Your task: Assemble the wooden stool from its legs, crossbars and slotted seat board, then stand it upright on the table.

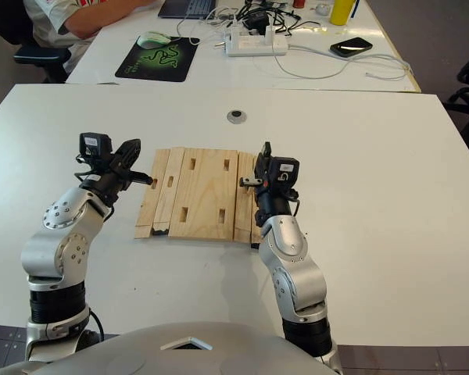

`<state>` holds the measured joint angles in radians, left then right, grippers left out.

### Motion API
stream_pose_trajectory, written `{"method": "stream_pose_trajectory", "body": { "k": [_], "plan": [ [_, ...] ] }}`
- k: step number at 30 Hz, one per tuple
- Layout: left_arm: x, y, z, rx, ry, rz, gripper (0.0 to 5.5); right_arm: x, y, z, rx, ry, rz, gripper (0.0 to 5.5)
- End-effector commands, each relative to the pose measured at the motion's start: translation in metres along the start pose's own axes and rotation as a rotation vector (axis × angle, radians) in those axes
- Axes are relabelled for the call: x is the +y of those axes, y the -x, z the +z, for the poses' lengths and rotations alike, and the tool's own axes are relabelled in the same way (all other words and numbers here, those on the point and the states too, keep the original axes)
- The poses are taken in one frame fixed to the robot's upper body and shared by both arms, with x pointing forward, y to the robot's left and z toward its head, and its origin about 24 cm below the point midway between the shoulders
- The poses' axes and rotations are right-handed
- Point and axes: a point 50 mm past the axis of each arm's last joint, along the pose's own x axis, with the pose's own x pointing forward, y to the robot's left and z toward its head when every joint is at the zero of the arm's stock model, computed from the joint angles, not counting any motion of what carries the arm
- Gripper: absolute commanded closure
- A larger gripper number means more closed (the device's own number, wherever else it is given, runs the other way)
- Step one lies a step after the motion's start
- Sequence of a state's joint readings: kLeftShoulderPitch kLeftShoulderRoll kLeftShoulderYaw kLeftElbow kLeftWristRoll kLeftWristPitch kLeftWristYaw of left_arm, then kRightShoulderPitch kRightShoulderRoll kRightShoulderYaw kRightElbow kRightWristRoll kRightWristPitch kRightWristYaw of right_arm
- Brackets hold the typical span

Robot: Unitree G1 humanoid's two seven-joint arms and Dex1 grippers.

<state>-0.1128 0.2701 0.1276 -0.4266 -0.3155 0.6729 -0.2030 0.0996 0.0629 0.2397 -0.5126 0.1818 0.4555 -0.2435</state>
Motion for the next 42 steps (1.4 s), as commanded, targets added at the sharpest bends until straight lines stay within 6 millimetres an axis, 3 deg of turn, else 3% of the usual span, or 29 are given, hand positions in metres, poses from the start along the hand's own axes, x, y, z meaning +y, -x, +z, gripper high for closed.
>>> {"method": "stream_pose_trajectory", "body": {
  "k": [1, 9, 29, 42],
  "plan": [
    [0.0, -0.005, 0.004, 0.009, -0.022, -0.033, 5.5, 0.008, -0.001, -0.001, -0.017, -0.102, -0.055, 5.08],
    [0.0, -0.009, 0.009, 0.004, -0.042, -0.061, 5.5, 0.016, -0.001, 0.008, -0.097, -0.198, -0.059, 5.08],
    [-0.002, -0.015, 0.016, -0.01, -0.058, -0.085, 5.5, 0.033, -0.007, -0.004, -0.028, -0.413, -0.011, 5.08],
    [-0.003, -0.019, 0.021, -0.029, -0.074, -0.101, 5.5, 0.028, -0.011, -0.021, 0.007, -0.26, -0.084, 5.08]
  ]
}}
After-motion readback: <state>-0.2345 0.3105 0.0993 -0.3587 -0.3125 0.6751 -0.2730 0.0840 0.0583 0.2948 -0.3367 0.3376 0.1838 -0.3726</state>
